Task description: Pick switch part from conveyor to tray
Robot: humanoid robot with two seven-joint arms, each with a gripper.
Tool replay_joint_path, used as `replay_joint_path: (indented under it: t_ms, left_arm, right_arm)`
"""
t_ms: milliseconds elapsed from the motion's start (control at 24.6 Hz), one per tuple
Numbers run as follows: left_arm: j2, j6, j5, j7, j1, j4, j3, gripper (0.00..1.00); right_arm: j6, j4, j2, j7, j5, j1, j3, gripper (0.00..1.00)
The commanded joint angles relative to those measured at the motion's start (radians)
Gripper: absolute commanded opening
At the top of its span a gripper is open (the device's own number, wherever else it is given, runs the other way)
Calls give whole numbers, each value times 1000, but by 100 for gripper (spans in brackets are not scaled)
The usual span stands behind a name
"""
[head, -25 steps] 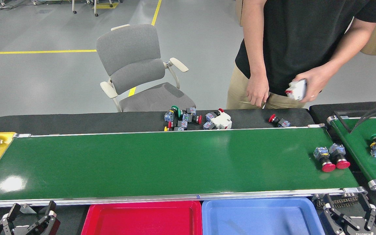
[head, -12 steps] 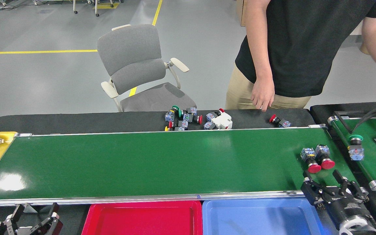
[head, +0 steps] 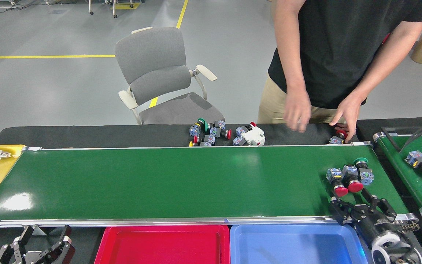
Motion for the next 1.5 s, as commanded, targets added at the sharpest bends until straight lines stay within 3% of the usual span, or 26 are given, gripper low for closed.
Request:
replay_joint_path:
  t_ms: [0,122,163,244,325,447,691,853,975,1097,1178,1219,1300,1463]
  left_arm:
    - [12,-1,-3,2,-9,-5,2,100]
    - [14,-1,-1,2,-22,12,2,100]
    - [14,-1,-3,2,-27,21,2,100]
    - [14,-1,-3,2,-30,27,2,100]
    - [14,-1,-3,2,-28,27,2,100]
    - [14,-1,-3,2,-27,27,2,100]
    - [14,-1,2,2,-13,24,2,100]
    - [12,-1,2,2,-10,22,4,100]
    - [12,-1,2,2,-7,16,2,100]
    - [15,-3,-3,2,-7,16,2,100]
    - [15,-3,-6,2,-12,19,1,100]
    - [17,-1,-7,2,-18,22,1,100]
    - [15,-1,-18,2,-22,25,-9,100]
    - [15,0,-61,4,-50,25,-42,100]
  right_arm:
    - [-3,9,-8,0,-1,-34,18,99]
    - [-2,66,-6,0,-1,-76,72,98]
    - [-2,82,-6,0,-1,-86,82,92]
    - [-2,95,-11,-2,-1,-103,102,71]
    - [-5,95,-12,-2,-2,-109,115,40]
    - [-13,94,-14,-2,-5,-109,115,18]
    - [-56,75,-20,-5,-10,-103,118,8]
    - [-240,-86,-11,-32,-13,-36,116,8]
    - [-462,-227,23,-44,-14,67,139,9]
    - [-462,-244,69,-54,-10,87,221,9]
    - [-462,-241,94,-54,13,86,352,10]
    - [-462,-239,104,-52,31,81,415,25]
    - [-462,-239,143,-52,61,76,481,100]
    - [-462,-236,166,-54,68,69,529,100]
